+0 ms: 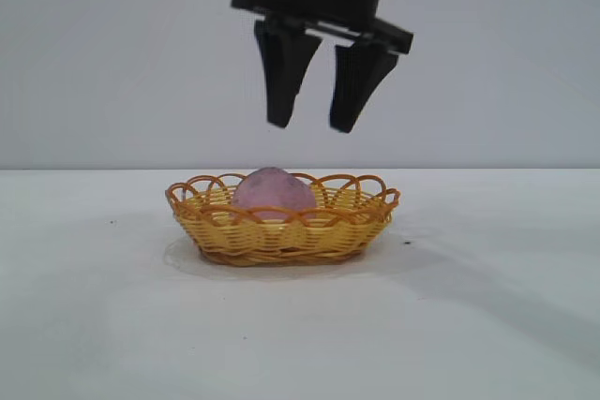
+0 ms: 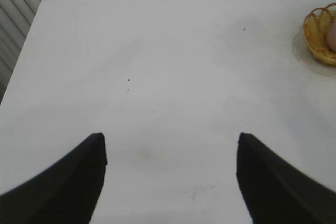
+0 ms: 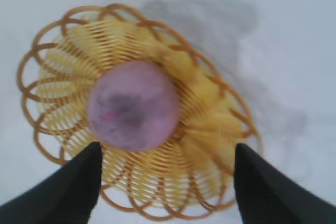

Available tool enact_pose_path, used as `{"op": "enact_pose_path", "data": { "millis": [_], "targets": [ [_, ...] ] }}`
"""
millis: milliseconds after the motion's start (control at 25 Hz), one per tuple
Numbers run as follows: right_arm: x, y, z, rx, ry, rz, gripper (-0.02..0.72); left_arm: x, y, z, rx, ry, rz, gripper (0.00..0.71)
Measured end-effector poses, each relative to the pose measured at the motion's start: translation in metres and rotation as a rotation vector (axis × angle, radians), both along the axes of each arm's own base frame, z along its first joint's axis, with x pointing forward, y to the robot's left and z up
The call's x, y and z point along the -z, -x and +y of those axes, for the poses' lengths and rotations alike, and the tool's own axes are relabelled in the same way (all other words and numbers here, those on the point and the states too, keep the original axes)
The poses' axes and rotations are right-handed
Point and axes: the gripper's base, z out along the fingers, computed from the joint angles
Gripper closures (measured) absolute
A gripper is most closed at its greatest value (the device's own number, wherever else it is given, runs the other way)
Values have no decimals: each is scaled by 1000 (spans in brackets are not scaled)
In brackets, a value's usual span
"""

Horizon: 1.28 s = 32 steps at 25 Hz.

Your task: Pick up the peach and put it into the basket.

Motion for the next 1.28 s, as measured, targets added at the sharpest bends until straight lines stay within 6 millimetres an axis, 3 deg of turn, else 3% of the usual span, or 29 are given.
{"op": "enact_pose_path", "data": {
  "millis": [80,440,800,920,1280],
  "targets": [
    [-3,-9,-15,54,25,6,209,0,0,0,0,0,0,251],
    [-3,-51,-111,333,130,11,223,0,0,0,0,0,0,251],
    [-7,-68,-190,519,128,16,223,0,0,0,0,0,0,251],
    [-13,-68,-202,554,106,16,223,0,0,0,0,0,0,251],
    [-48,-58,-203,557,64,-54,223,0,0,0,0,0,0,251]
  ]
}}
